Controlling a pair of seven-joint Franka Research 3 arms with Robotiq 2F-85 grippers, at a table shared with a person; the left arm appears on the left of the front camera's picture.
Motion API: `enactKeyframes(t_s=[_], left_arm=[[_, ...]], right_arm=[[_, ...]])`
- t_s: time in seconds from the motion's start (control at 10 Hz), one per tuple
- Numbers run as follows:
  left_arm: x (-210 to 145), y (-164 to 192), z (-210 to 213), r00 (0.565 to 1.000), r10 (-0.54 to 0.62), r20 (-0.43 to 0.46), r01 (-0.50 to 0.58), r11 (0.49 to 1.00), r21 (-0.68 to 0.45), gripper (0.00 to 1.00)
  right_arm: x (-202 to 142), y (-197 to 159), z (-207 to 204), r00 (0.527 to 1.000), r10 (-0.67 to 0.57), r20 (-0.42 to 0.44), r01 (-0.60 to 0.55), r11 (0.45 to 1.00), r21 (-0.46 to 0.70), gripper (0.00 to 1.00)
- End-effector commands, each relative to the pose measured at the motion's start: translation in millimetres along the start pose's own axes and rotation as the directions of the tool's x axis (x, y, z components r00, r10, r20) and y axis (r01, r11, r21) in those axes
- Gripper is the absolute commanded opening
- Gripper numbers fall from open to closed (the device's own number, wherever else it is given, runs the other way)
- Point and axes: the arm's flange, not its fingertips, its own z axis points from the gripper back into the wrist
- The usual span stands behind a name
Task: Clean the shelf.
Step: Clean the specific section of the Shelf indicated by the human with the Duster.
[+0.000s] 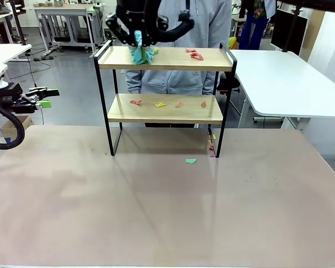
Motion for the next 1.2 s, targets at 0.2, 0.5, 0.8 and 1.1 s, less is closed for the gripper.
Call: enactKeyframes(t_s=[0.2,0.5,0.8,1.1], left_arm=[[3,-1,0,1.0,-0.013,0.004,0.013,1.0,0.002,1.0],[3,-1,0,1.0,-0.013,0.004,0.013,1.0,0.002,1.0],[3,-1,0,1.0,-0.013,0.004,0.013,1.0,0.002,1.0],[3,-1,0,1.0,-0.013,0.004,0.013,1.0,0.002,1.0]], right_arm=[[-2,-61,-2,0.995,-0.095,-0.006,0.095,0.995,0.01,0.13],[8,-102,-8,0.989,-0.141,-0.037,0.14,0.99,-0.024,0.13],[21,-144,-12,0.98,-0.193,-0.041,0.189,0.977,-0.096,0.13],[26,-179,-4,0.983,-0.181,-0.02,0.178,0.978,-0.108,0.13]])
